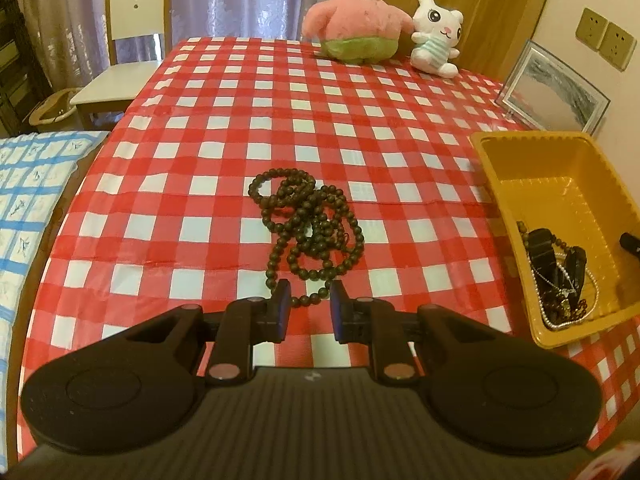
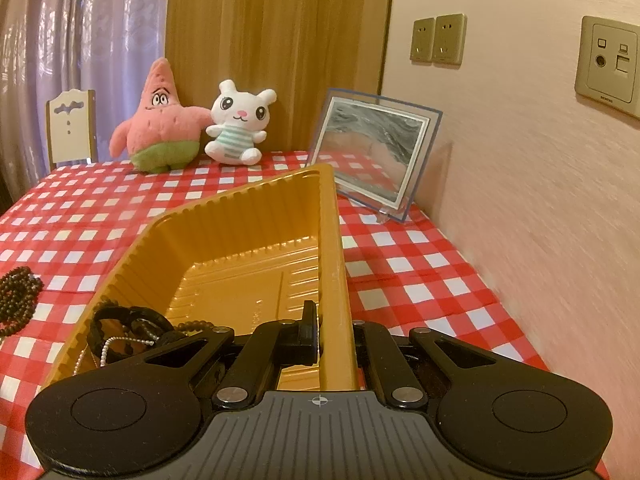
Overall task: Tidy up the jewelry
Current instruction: 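Return the left gripper to the remaining bead strands and grasp one, then carry the bead strand over the orange tray and open the left gripper, then move the left gripper to the last wooden bead strand and grasp it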
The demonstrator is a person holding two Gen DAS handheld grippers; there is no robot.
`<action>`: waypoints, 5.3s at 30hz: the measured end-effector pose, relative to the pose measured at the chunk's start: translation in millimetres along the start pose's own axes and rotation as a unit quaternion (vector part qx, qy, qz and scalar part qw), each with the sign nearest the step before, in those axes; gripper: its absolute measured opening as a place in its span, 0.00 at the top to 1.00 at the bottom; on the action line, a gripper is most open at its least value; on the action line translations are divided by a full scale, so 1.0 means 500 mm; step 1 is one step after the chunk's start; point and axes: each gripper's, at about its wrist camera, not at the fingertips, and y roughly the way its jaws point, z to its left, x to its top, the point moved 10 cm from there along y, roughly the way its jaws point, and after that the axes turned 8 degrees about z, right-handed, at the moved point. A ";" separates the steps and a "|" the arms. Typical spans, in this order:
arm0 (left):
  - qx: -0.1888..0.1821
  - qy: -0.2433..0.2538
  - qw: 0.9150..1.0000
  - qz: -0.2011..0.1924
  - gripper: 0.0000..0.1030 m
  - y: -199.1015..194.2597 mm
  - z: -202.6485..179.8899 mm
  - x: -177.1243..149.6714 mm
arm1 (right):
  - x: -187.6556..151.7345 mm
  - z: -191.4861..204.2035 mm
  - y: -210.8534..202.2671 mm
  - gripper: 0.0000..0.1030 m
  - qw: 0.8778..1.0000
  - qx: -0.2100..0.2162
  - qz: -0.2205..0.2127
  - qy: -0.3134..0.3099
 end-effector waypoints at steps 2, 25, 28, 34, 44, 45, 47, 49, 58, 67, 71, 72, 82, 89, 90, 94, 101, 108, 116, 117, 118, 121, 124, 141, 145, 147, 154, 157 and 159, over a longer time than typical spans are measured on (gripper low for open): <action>0.002 0.007 1.000 -0.002 0.83 0.004 -0.002 0.004 | 0.000 0.000 0.001 0.97 1.000 0.000 0.001 0.000; 0.087 0.206 0.974 -0.023 0.83 0.146 0.026 0.111 | -0.002 -0.008 0.012 0.96 1.000 -0.011 0.011 0.012; 0.098 0.254 0.962 -0.012 0.83 0.173 0.017 0.106 | -0.001 -0.008 0.013 0.96 1.000 -0.011 0.010 0.011; 0.108 0.304 0.947 -0.012 0.81 0.199 0.001 0.105 | -0.001 -0.008 0.014 0.96 1.000 -0.011 0.011 0.012; 0.115 0.337 0.934 -0.012 0.83 0.219 -0.011 0.110 | -0.004 -0.013 0.020 0.96 1.000 -0.011 0.013 0.013; 0.115 0.336 0.935 -0.012 0.83 0.218 -0.011 0.111 | -0.004 -0.013 0.020 0.96 1.000 -0.011 0.013 0.013; 0.111 0.331 0.937 -0.015 0.89 0.214 -0.012 0.112 | -0.003 -0.013 0.020 0.96 1.000 -0.011 0.013 0.013; 0.100 0.319 0.942 -0.016 0.90 0.209 -0.014 0.113 | -0.003 -0.014 0.021 0.96 1.000 -0.011 0.013 0.012; 0.055 0.235 0.970 -0.019 0.94 0.171 -0.018 0.114 | -0.003 -0.013 0.020 0.96 1.000 -0.010 0.013 0.012; -0.014 0.134 0.990 -0.040 0.94 0.073 -0.030 0.116 | -0.004 -0.010 0.020 0.96 1.000 -0.010 0.012 0.012; -0.041 0.111 0.992 -0.042 0.94 0.037 -0.046 0.095 | -0.002 -0.003 0.018 0.96 1.000 -0.010 0.011 0.013; -0.045 0.106 0.993 -0.040 0.94 0.032 -0.049 0.089 | -0.002 -0.003 0.018 0.96 1.000 -0.010 0.011 0.013; -0.074 0.077 0.994 -0.004 0.94 0.035 -0.081 0.020 | -0.001 0.000 0.017 0.96 1.000 -0.008 0.011 0.013; -0.084 0.082 0.993 -0.027 0.94 -0.002 -0.112 0.043 | 0.001 0.005 0.012 0.96 1.000 -0.003 0.006 0.012; -0.087 0.083 0.992 -0.030 0.94 -0.008 -0.119 0.047 | 0.002 0.007 0.013 0.96 1.000 -0.003 0.005 0.012; -0.108 0.089 0.989 -0.039 0.94 -0.034 -0.159 0.065 | 0.003 0.009 0.012 0.96 1.000 -0.002 0.004 0.011; -0.182 0.110 0.976 -0.051 0.94 -0.074 -0.283 0.090 | 0.008 0.008 0.009 0.96 1.000 -0.001 0.001 0.011; -0.260 0.135 0.956 -0.029 0.94 -0.072 -0.430 0.081 | 0.011 0.007 0.009 0.96 1.000 0.002 -0.003 0.009; -0.273 0.133 0.953 0.019 0.93 -0.011 -0.504 0.035 | 0.010 0.006 0.006 0.96 1.000 0.006 -0.004 0.004; -0.265 0.128 0.956 0.021 0.92 -0.004 -0.499 0.033 | 0.011 0.006 0.006 0.96 1.000 0.007 -0.004 0.003; -0.263 0.122 0.957 0.025 0.92 0.001 -0.498 0.032 | 0.010 0.006 0.006 0.96 1.000 0.007 -0.004 0.003; -0.263 0.104 0.959 0.027 0.81 -0.001 -0.483 0.037 | 0.008 0.005 0.006 0.96 1.000 0.009 -0.002 0.005; -0.250 0.104 0.963 0.008 0.79 -0.018 -0.466 0.050 | 0.008 0.004 0.006 0.96 1.000 0.009 -0.002 0.005; -0.074 0.004 0.997 -0.031 0.73 -0.036 -0.157 0.049 | 0.005 0.007 0.007 0.96 1.000 0.015 -0.002 0.001; -0.032 -0.024 0.999 -0.022 0.73 -0.033 -0.093 0.016 | 0.006 0.006 0.013 0.96 1.000 0.021 -0.001 -0.003; -0.013 -0.034 0.999 -0.019 0.73 -0.033 -0.071 0.001 | 0.008 0.004 0.019 0.96 1.000 0.026 0.000 -0.006; 0.029 -0.031 0.999 -0.014 0.73 -0.030 -0.043 -0.044 | 0.005 -0.003 0.027 0.96 0.999 0.036 0.003 -0.007; 0.028 -0.014 0.999 -0.009 0.73 -0.018 -0.037 -0.045 | 0.003 -0.004 0.026 0.97 0.999 0.033 0.003 -0.004; 0.023 0.001 1.000 -0.006 0.73 -0.008 -0.036 -0.039 | 0.004 -0.003 0.023 0.96 1.000 0.029 0.002 0.001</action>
